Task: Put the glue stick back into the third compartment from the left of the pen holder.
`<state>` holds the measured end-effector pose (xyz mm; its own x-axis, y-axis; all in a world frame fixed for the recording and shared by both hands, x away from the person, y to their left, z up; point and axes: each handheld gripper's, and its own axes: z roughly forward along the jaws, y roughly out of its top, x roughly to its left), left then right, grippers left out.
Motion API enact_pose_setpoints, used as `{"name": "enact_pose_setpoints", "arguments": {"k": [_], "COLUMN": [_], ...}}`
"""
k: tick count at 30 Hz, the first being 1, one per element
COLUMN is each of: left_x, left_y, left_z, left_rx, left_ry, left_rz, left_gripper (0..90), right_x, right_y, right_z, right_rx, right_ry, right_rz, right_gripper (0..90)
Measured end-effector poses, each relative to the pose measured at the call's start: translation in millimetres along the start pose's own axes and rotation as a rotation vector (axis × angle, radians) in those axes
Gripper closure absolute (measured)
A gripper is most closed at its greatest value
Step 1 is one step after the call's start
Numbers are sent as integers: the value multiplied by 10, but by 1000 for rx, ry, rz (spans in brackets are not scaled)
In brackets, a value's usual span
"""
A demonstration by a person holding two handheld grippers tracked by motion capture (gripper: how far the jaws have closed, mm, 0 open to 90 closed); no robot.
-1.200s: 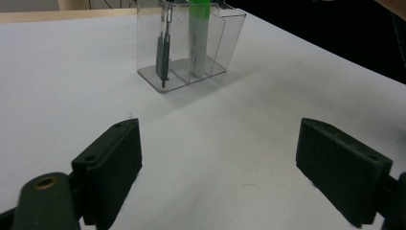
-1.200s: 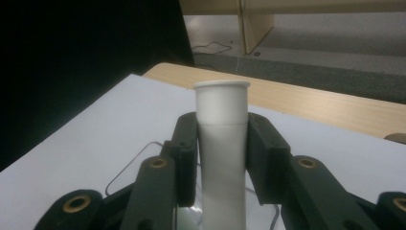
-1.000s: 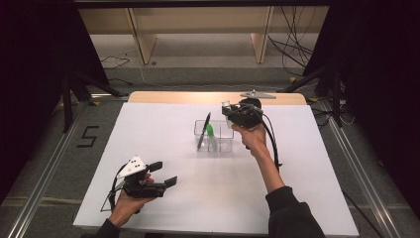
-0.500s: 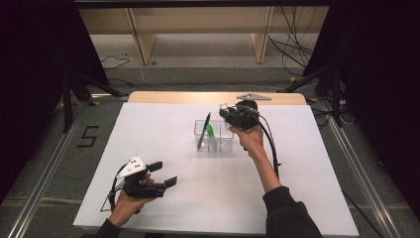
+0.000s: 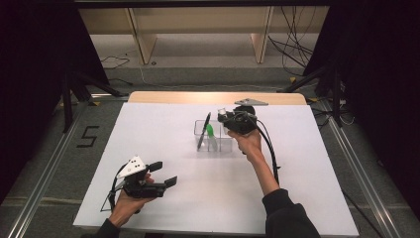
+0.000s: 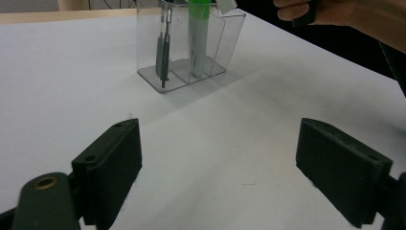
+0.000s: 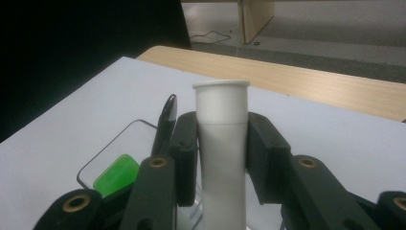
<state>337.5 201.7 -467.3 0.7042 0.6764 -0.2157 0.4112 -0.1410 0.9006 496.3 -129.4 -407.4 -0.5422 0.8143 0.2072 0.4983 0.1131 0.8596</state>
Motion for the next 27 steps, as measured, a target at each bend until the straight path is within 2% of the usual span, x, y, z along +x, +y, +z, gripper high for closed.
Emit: {"name": "enact_pose_setpoints", "arguments": {"k": [16,24,26,27], "left_x": [7,6,4,4], "left_y": [0,-1,-1,-1], "left_z": [-3,-2,0,0], "left_rx": [2,2,3,3], "left_ry": [1,1,1,1], "left_rz": [1,1,1,1], "left_gripper": [155,155,155,155], "right_x": [26,21,15,12], "right_y": [-57,-87,-89,-89], "right_z": [34,31,27,24], "right_rx": [3,4,10,9], "right_ry": [4,-14,-18,-19], "right_rz": [-9,-26,-26,-25], "right_gripper": [673,671,660,620]}}
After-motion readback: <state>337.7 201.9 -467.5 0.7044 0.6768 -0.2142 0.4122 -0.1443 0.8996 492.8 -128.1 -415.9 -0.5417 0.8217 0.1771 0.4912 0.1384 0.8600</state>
